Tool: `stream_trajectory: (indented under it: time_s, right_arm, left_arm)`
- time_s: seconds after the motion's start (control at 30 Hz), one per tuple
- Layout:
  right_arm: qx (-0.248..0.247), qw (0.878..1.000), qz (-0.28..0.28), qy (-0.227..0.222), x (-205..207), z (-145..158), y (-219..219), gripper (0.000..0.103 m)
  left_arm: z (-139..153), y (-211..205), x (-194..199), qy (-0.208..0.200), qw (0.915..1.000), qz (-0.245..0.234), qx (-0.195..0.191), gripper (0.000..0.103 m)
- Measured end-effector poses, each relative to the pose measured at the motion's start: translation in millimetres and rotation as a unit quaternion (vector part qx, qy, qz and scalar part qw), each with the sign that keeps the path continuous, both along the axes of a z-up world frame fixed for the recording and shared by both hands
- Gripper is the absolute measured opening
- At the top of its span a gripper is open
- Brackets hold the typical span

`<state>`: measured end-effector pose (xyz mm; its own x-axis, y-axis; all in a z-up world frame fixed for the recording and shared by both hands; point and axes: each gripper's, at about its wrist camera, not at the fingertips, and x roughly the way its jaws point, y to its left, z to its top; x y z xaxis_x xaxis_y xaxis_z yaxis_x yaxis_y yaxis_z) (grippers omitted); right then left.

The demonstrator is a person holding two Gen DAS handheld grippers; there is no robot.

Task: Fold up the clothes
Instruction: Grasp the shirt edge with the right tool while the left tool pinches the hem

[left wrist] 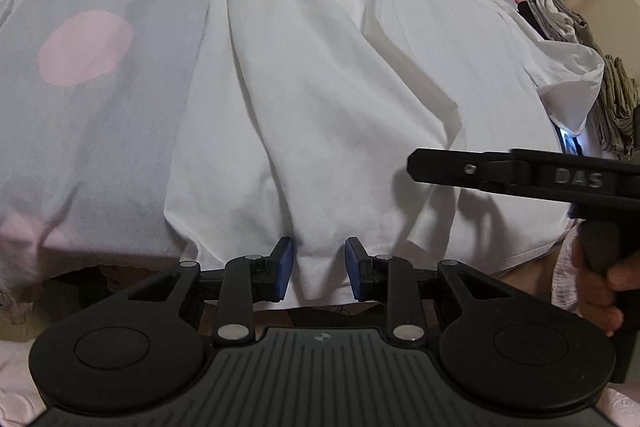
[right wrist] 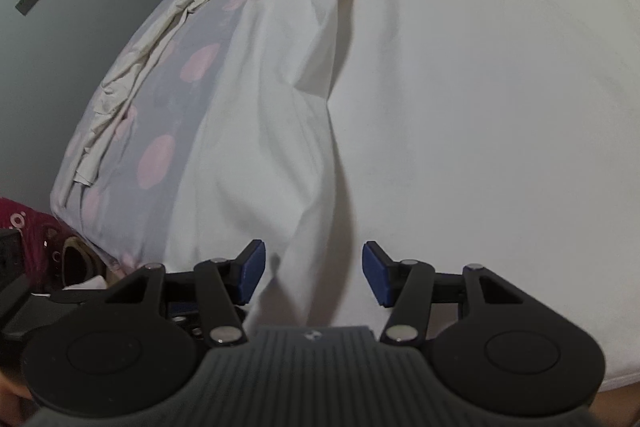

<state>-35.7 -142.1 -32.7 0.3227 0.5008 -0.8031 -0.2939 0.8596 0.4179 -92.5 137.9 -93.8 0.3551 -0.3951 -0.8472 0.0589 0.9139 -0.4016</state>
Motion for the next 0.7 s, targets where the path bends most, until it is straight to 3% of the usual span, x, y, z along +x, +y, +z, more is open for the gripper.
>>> stream_trajectory:
  time_s: [0.1,0.17,0.33,0.5,0.53,0.7]
  right_arm:
    - [0.005,1.000,-0.001,0.015,-4,-3,-10,0.040]
    - [0.014,0.999,-0.005,0.030,-7,-5,-18,0.037]
    - [0.029,0.998,-0.014,0.055,-13,-11,-33,0.017]
    - [0.037,0.998,-0.021,0.056,-17,-6,-40,0.013]
    - [0.047,0.997,-0.019,0.059,-18,-5,-40,0.006]
    - [0.108,0.991,-0.005,0.078,-24,0,-40,0.002]
  left_arm:
    - [0,2,-3,-0.002,1.0000,0.003,-0.007,0.009]
    - [2,5,-4,-0.008,0.9997,0.003,-0.021,0.004]
    - [8,6,-7,-0.017,0.9995,-0.004,-0.028,0.001]
    - [22,12,-11,-0.033,0.9983,0.002,-0.049,0.000]
    - [25,14,-12,-0.036,0.9978,0.007,-0.055,0.000]
    - [36,32,-15,-0.037,0.9956,0.045,-0.074,0.000]
